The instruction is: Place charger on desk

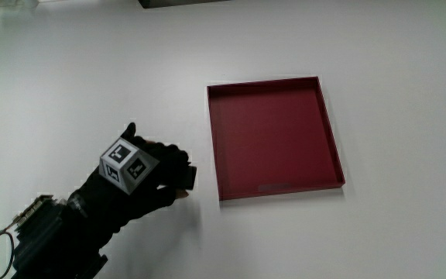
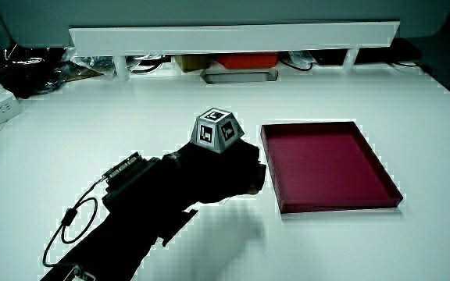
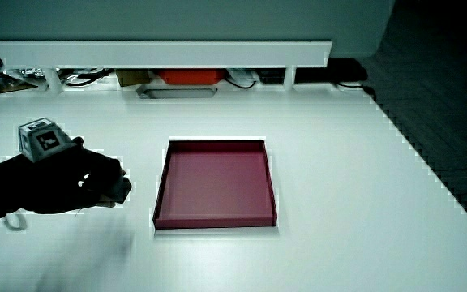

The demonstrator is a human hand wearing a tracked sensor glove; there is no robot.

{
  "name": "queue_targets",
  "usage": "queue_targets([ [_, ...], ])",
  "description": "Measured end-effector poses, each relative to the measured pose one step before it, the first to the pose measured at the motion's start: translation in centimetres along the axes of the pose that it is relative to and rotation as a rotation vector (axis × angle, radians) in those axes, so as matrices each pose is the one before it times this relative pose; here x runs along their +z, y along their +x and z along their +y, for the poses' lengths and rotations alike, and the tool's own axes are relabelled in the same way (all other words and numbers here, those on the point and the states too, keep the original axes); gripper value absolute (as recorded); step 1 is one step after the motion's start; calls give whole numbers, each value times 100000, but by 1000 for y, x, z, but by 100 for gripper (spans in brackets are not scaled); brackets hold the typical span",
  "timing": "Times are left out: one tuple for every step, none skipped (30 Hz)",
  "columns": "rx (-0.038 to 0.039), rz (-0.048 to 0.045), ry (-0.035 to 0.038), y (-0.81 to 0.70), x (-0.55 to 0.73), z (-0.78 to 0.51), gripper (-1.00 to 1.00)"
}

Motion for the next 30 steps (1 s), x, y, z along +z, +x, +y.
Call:
queue_targets([
  [239,-71,-952,-138,-408,-153,0],
  [960,665,-2000,-60,-275,-233,0],
  [-145,-298,-1025,-145,-450,-117,0],
  [591,-653,-851,-131,-426,-132,0],
  [-211,1920,634,22,-242,-177,0],
  [-48,-3478,-3014,-440,-900,9,0],
  [71,595,-466,18,-139,-225,0],
  [1483,-939,-1392,-199,-491,-114,0],
  [-1705,-392,1888,-244,-551,-25,0],
  [1091,449,-1625,84,-69,-90,0],
  [-49,-14,-1174,-155,-470,66,0],
  [77,-129,-451,-120,-363,7,0],
  [-639,710,731,59,17,-86,0],
  [1406,-1751,-2593,-277,-513,51,0],
  [904,582,-5,-32,-146,-51,0],
  [-397,1309,644,59,-2,-94,0],
  [-707,-2,-26,-37,-205,-16,0],
  [699,-898,-1143,-197,-441,78,0],
  [-217,392,551,-13,-109,-8,0],
  [1450,-221,-1410,76,-41,-42,0],
  [61,358,-180,-72,-251,17,0],
  [-668,175,368,-84,-214,22,0],
  [723,-825,-1444,-106,-251,9,0],
  [-123,465,-211,-36,-188,-3,0],
  [-1480,-1241,1493,-324,-284,6,0],
  [1786,-1452,365,-42,16,-124,0],
  [-477,541,-581,-22,-46,23,0],
  [393,-92,-801,161,218,-21,0],
  [-751,-303,987,-46,-15,41,0],
  [669,-1547,-30,-111,-126,18,0],
])
